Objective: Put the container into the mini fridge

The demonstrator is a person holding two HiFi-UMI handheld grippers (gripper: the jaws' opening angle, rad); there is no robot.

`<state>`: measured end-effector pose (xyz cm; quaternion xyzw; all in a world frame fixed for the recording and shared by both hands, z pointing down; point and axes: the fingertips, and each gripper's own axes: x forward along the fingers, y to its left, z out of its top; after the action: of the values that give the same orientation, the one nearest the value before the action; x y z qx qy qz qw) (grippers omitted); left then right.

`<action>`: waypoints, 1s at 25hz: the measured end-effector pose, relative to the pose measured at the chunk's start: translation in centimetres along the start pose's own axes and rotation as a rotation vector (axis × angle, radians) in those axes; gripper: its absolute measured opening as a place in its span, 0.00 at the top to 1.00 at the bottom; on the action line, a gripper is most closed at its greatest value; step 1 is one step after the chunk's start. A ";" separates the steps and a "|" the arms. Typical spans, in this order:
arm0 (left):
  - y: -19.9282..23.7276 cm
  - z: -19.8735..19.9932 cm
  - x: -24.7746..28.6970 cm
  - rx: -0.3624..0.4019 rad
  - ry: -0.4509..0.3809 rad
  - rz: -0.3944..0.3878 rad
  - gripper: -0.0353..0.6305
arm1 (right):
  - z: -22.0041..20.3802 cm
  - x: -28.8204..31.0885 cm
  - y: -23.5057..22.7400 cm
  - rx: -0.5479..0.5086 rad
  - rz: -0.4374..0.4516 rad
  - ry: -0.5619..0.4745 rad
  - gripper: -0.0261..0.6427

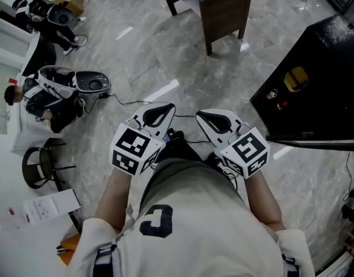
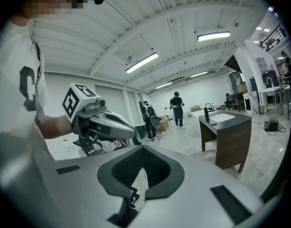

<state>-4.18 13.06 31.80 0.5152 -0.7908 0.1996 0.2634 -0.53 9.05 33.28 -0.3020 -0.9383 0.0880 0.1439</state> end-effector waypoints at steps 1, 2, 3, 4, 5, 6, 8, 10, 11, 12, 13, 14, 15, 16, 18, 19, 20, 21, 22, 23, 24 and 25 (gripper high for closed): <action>0.1 -0.1 -0.1 0.002 0.003 0.003 0.86 | -0.1 0.1 0.1 0.002 0.006 -0.003 0.92; 0.2 -0.2 -0.2 0.003 0.006 0.006 0.86 | -0.1 0.3 0.2 0.005 0.010 -0.005 0.92; 0.4 -0.4 -0.3 0.002 0.008 0.009 0.86 | 0.0 0.5 0.2 0.009 0.013 -0.007 0.92; 0.7 -0.5 -0.4 -0.002 0.011 0.012 0.86 | 0.1 0.8 0.3 0.012 0.017 -0.008 0.92; 1.1 -0.7 -0.5 -0.007 0.013 0.013 0.86 | 0.2 1.1 0.3 0.014 0.019 -0.007 0.92; 1.4 -0.8 -0.6 -0.013 0.015 0.011 0.86 | 0.3 1.5 0.3 0.015 0.021 -0.006 0.92; 2.0 -1.3 -0.6 -0.027 0.017 0.001 0.86 | 0.4 2.5 0.3 0.016 0.022 0.001 0.92; 2.8 -2.0 -0.6 -0.044 0.016 -0.015 0.86 | 0.3 3.6 0.4 0.019 0.022 0.012 0.92; 3.2 -2.4 -0.5 -0.050 0.016 -0.023 0.86 | 0.1 4.1 0.6 0.020 0.021 0.020 0.92; 3.7 -2.8 -0.5 -0.054 0.014 -0.031 0.86 | 0.0 4.7 0.7 0.020 0.017 0.028 0.92; 4.2 -3.1 -0.6 -0.056 0.011 -0.040 0.86 | -0.2 5.3 0.8 0.018 0.010 0.038 0.92; 4.8 -3.4 -0.6 -0.058 0.005 -0.051 0.86 | -0.2 5.9 1.0 0.017 0.001 0.048 0.92; 5.4 -3.7 -0.8 -0.060 -0.002 -0.063 0.86 | -0.2 6.5 1.1 0.018 -0.009 0.056 0.92; 6.0 -4.0 -0.9 -0.063 -0.010 -0.076 0.86 | -0.2 7.1 1.2 0.022 -0.020 0.063 0.92; 7.5 -4.5 -1.3 -0.069 -0.025 -0.100 0.86 | 0.0 8.4 1.4 0.027 -0.048 0.076 0.92; 8.2 -4.8 -1.4 -0.072 -0.032 -0.113 0.86 | 0.2 8.9 1.4 0.022 -0.066 0.086 0.92; 8.9 -5.0 -1.5 -0.073 -0.040 -0.128 0.86 | 0.3 9.5 1.5 0.014 -0.085 0.097 0.92; 9.6 -5.2 -1.7 -0.073 -0.050 -0.144 0.86 | 0.5 10.1 1.6 0.009 -0.102 0.105 0.92; 10.2 -5.4 -1.9 -0.071 -0.058 -0.159 0.86 | 0.7 10.8 1.9 0.007 -0.116 0.109 0.92; 10.9 -5.6 -2.2 -0.069 -0.066 -0.172 0.86 | 0.9 11.5 2.2 0.007 -0.128 0.110 0.92; 11.6 -5.9 -2.5 -0.066 -0.072 -0.183 0.86 | 1.0 12.3 2.5 0.007 -0.139 0.113 0.92; 12.3 -6.2 -2.7 -0.064 -0.078 -0.197 0.86 | 1.1 13.0 2.9 0.005 -0.152 0.119 0.92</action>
<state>-13.26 23.37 34.42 0.5889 -0.7520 0.1272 0.2673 -9.40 19.01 34.35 -0.2343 -0.9481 0.0609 0.2062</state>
